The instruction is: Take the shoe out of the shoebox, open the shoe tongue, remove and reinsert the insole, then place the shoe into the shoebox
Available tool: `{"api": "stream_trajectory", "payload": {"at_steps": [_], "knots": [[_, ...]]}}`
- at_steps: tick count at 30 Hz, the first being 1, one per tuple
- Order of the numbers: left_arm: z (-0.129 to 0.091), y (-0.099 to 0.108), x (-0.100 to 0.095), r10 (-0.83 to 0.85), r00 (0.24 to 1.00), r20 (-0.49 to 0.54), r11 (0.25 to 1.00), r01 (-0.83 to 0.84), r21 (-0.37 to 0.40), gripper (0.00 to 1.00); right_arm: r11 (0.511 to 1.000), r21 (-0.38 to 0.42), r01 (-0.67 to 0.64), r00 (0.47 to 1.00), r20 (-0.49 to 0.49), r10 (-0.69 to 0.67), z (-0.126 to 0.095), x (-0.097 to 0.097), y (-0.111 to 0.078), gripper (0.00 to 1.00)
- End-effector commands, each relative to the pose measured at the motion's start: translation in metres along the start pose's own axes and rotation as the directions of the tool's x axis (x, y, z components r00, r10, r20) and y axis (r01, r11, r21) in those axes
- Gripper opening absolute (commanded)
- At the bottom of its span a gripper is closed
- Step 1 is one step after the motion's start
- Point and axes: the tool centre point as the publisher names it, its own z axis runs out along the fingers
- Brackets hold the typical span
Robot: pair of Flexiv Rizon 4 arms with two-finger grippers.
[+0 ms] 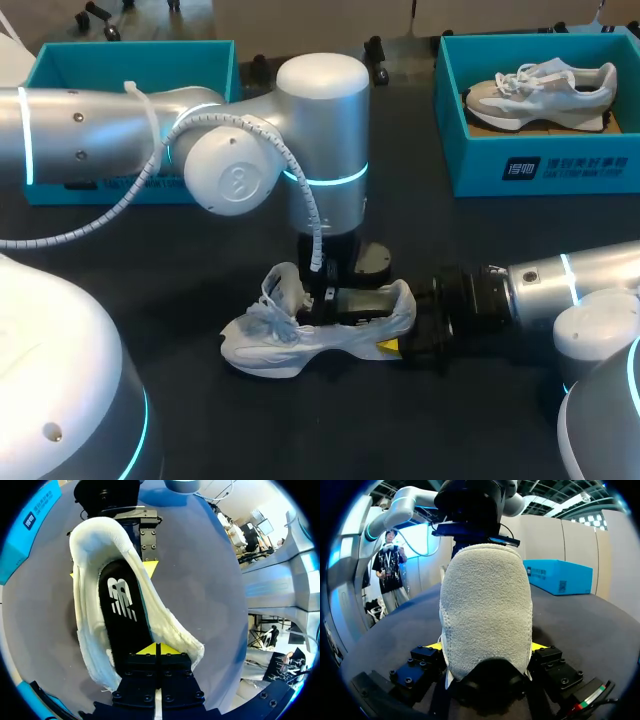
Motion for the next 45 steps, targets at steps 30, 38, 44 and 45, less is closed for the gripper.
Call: {"api": "stream_trajectory", "payload": {"at_steps": [30, 38, 44, 45], "knots": [[0.025, -0.012, -0.023, -0.092, 0.98, 0.179, 0.996, 0.09, 0.015, 0.34, 1.0, 0.0, 0.001, 1.0, 0.002, -0.001, 0.001, 0.0, -0.002, 0.0], [0.034, -0.015, -0.026, -0.112, 0.958, 0.265, 0.994, 0.111, 0.018, 0.32, 1.0, 0.0, 0.001, 1.0, 0.002, -0.001, 0.001, 0.0, -0.002, 0.0], [0.033, -0.017, -0.037, -0.137, 0.938, 0.317, 0.99, 0.136, 0.025, 0.3, 1.0, 0.0, 0.001, 1.0, 0.002, -0.001, 0.001, 0.0, -0.002, 0.0], [0.033, -0.017, -0.038, -0.138, 0.935, 0.326, 0.99, 0.137, 0.025, 0.3, 1.0, 0.0, 0.001, 1.0, 0.002, -0.001, 0.001, 0.0, -0.002, 0.0]]}}
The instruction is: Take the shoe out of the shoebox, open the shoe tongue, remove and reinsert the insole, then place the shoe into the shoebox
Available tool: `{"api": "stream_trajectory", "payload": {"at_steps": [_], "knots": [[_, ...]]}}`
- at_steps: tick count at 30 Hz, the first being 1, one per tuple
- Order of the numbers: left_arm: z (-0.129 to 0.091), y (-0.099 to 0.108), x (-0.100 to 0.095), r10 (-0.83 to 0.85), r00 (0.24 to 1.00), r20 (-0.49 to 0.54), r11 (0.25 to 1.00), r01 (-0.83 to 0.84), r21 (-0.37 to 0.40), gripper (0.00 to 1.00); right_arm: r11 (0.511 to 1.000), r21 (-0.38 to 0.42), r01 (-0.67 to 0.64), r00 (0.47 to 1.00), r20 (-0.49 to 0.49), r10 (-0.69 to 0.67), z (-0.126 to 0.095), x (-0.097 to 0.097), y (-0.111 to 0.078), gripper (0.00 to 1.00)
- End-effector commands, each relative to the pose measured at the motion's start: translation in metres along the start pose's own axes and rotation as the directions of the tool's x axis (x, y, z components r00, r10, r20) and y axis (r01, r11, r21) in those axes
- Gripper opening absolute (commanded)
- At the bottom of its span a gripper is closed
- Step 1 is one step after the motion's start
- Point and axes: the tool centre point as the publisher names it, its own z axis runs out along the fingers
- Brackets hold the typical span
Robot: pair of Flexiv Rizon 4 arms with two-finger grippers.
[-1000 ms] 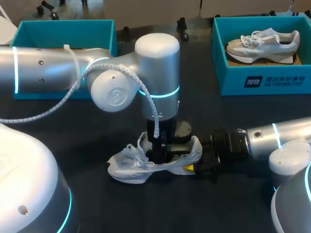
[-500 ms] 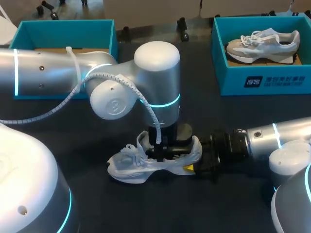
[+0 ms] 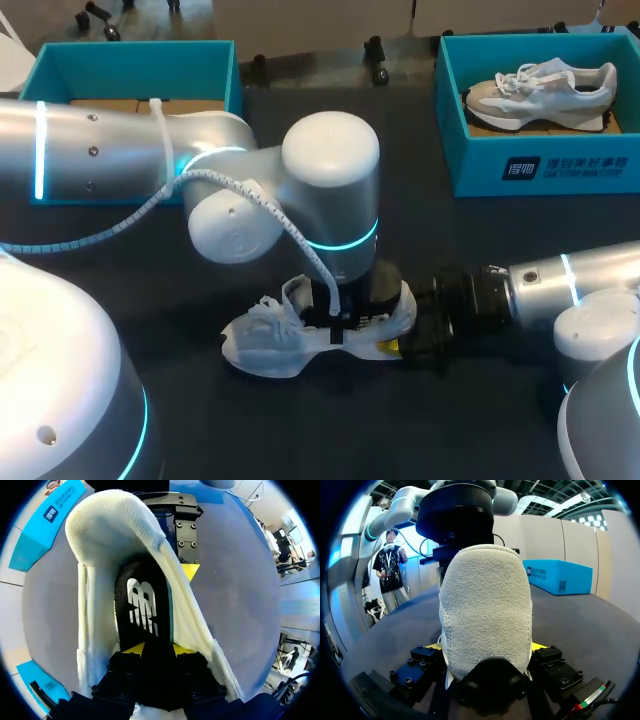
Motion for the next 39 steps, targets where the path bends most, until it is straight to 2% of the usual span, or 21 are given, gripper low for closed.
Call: {"api": "stream_trajectory", "payload": {"at_steps": [1, 8, 9, 11, 12, 16, 24, 39], "knots": [[0.007, -0.005, -0.004, -0.008, 0.999, 0.04, 1.0, 0.008, -0.005, 0.29, 1.0, -0.001, 0.0, 1.0, 0.002, 0.0, 0.001, 0.0, -0.001, 0.0], [0.005, -0.008, -0.019, -0.029, 0.993, 0.114, 0.999, 0.031, -0.012, 0.24, 1.0, -0.001, 0.0, 1.0, 0.002, 0.0, 0.001, 0.0, -0.001, 0.0], [0.005, -0.008, -0.02, -0.032, 0.992, 0.123, 0.999, 0.034, -0.014, 0.21, 1.0, -0.001, 0.0, 1.0, 0.002, 0.0, 0.001, 0.0, -0.001, 0.0], [0.005, -0.009, -0.023, -0.035, 0.991, 0.13, 0.999, 0.038, -0.015, 0.05, 1.0, -0.001, 0.0, 1.0, 0.002, 0.0, 0.001, 0.0, -0.001, 0.0], [0.005, -0.01, -0.024, -0.036, 0.991, 0.131, 0.999, 0.038, -0.016, 0.0, 1.0, -0.001, 0.0, 1.0, 0.002, 0.0, 0.001, 0.0, -0.001, 0.0], [0.002, -0.01, -0.028, -0.043, 0.99, 0.136, 0.999, 0.045, -0.017, 0.0, 1.0, -0.001, 0.0, 1.0, 0.002, 0.0, 0.001, 0.0, -0.001, 0.0], [-0.02, -0.002, -0.026, -0.033, 0.997, 0.067, 0.999, 0.031, 0.028, 0.0, 1.0, -0.001, 0.0, 1.0, 0.002, 0.0, 0.001, 0.0, -0.001, 0.0], [-0.048, 0.007, -0.019, 0.042, 0.991, -0.124, 0.992, -0.026, 0.125, 0.0, 1.0, -0.001, 0.0, 1.0, 0.002, 0.0, 0.001, 0.0, -0.001, 0.0]]}}
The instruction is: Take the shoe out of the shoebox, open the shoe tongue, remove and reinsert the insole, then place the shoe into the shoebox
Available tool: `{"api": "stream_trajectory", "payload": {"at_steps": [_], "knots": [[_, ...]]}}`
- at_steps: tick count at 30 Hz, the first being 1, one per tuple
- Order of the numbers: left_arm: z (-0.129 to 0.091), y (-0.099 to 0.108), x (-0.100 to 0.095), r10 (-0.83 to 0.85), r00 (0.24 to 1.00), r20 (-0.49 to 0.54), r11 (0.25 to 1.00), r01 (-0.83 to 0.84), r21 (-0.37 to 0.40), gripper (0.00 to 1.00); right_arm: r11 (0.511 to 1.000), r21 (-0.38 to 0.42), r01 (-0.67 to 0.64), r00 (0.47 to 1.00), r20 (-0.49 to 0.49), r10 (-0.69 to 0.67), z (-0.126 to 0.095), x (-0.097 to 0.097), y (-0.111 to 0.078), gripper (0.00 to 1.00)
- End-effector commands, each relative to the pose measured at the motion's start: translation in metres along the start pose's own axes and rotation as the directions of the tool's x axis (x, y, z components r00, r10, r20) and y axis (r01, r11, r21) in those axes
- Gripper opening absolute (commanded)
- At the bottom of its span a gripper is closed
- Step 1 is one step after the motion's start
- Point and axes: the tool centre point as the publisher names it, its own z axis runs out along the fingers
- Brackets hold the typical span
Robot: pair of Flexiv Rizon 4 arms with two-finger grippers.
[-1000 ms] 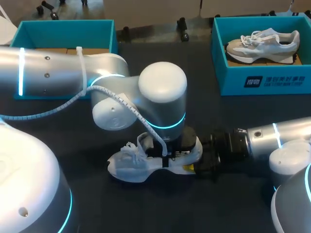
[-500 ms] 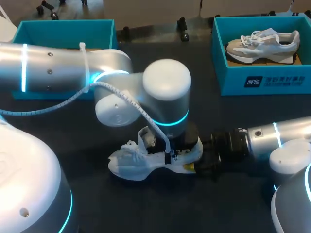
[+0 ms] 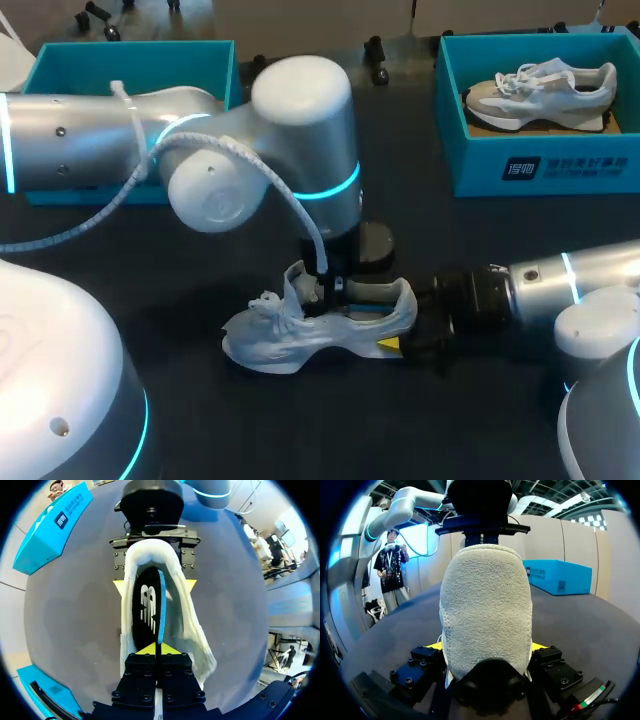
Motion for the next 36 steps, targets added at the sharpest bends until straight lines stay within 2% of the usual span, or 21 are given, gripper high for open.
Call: {"api": "stream_trajectory", "payload": {"at_steps": [1, 9, 18, 24, 34, 36], "knots": [[-0.007, 0.007, -0.002, 0.02, 0.999, -0.05, 0.999, -0.018, 0.038, 0.0, 1.0, 0.001, 0.001, 1.0, 0.001, -0.001, 0.002, 0.002, -0.001, 0.0], [-0.017, 0.007, 0.004, 0.06, 0.991, -0.122, 0.996, -0.051, 0.077, 0.0, 1.0, 0.001, 0.001, 1.0, 0.001, -0.001, 0.002, 0.002, -0.001, 0.0], [-0.028, 0.012, 0.006, 0.073, 0.986, -0.15, 0.991, -0.054, 0.123, 0.0, 1.0, 0.001, 0.001, 1.0, 0.001, -0.001, 0.002, 0.002, -0.001, 0.0], [-0.034, 0.018, 0.007, 0.037, 0.992, -0.125, 0.987, -0.017, 0.159, 0.0, 1.0, 0.001, 0.001, 1.0, 0.001, -0.001, 0.002, 0.002, -0.001, 0.0], [-0.043, 0.015, 0.015, 0.044, 0.994, -0.096, 0.986, -0.028, 0.163, 0.0, 1.0, 0.001, 0.001, 1.0, 0.001, -0.001, 0.002, 0.002, -0.001, 0.0], [-0.044, 0.014, 0.017, 0.048, 0.995, -0.088, 0.986, -0.033, 0.164, 0.14, 1.0, 0.001, 0.001, 1.0, 0.001, -0.001, 0.002, 0.002, -0.001, 0.0]]}}
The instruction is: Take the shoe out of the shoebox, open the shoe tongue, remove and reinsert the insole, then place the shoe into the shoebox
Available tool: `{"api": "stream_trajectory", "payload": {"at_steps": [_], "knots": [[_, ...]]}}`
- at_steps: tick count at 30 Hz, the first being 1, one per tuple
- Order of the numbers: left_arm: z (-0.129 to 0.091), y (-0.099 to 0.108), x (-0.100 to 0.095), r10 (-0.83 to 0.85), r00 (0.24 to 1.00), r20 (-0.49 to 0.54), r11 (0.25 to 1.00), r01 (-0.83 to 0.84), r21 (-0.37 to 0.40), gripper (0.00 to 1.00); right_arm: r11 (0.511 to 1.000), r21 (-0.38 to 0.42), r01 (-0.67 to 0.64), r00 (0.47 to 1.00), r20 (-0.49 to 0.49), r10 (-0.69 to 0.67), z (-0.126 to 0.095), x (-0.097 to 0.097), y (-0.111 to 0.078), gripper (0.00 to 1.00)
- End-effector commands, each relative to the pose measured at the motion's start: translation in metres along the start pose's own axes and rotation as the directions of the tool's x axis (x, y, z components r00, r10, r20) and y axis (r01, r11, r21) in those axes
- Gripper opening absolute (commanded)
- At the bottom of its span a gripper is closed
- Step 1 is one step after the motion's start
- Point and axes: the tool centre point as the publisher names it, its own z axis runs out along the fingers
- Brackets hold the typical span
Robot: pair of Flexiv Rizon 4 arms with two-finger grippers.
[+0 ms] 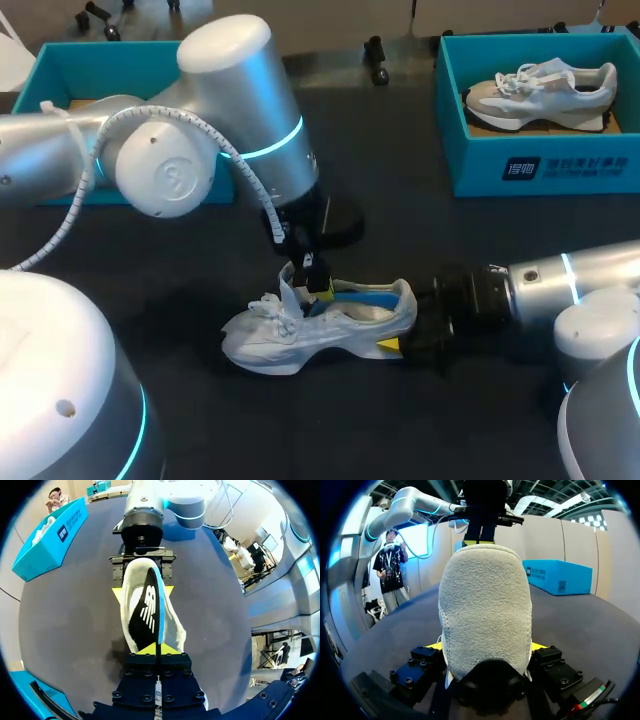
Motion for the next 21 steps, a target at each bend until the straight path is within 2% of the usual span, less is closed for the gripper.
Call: {"api": "stream_trajectory", "payload": {"at_steps": [1, 4, 6, 12, 21], "knots": [[-0.005, 0.001, 0.007, 0.008, 1.0, 0.021, 1.0, -0.008, -0.001, 0.29, 1.0, 0.001, 0.0, 1.0, 0.002, 0.0, 0.002, 0.001, -0.001, 0.0], [-0.003, -0.002, 0.008, 0.011, 0.999, 0.043, 1.0, -0.01, -0.013, 0.38, 1.0, 0.001, 0.0, 1.0, 0.002, 0.0, 0.002, 0.001, -0.001, 0.0], [-0.001, -0.004, 0.008, 0.01, 0.999, 0.05, 1.0, -0.009, -0.021, 0.4, 1.0, 0.001, 0.0, 1.0, 0.002, 0.0, 0.002, 0.001, -0.001, 0.0], [0.003, -0.01, 0.009, 0.021, 0.996, 0.083, 0.999, -0.017, -0.05, 0.38, 1.0, 0.001, 0.0, 1.0, 0.002, 0.0, 0.002, 0.001, -0.001, 0.0], [-0.001, -0.015, 0.009, 0.029, 0.993, 0.117, 0.999, -0.024, -0.049, 0.34, 1.0, 0.001, 0.0, 1.0, 0.002, 0.0, 0.002, 0.001, -0.001, 0.0]]}}
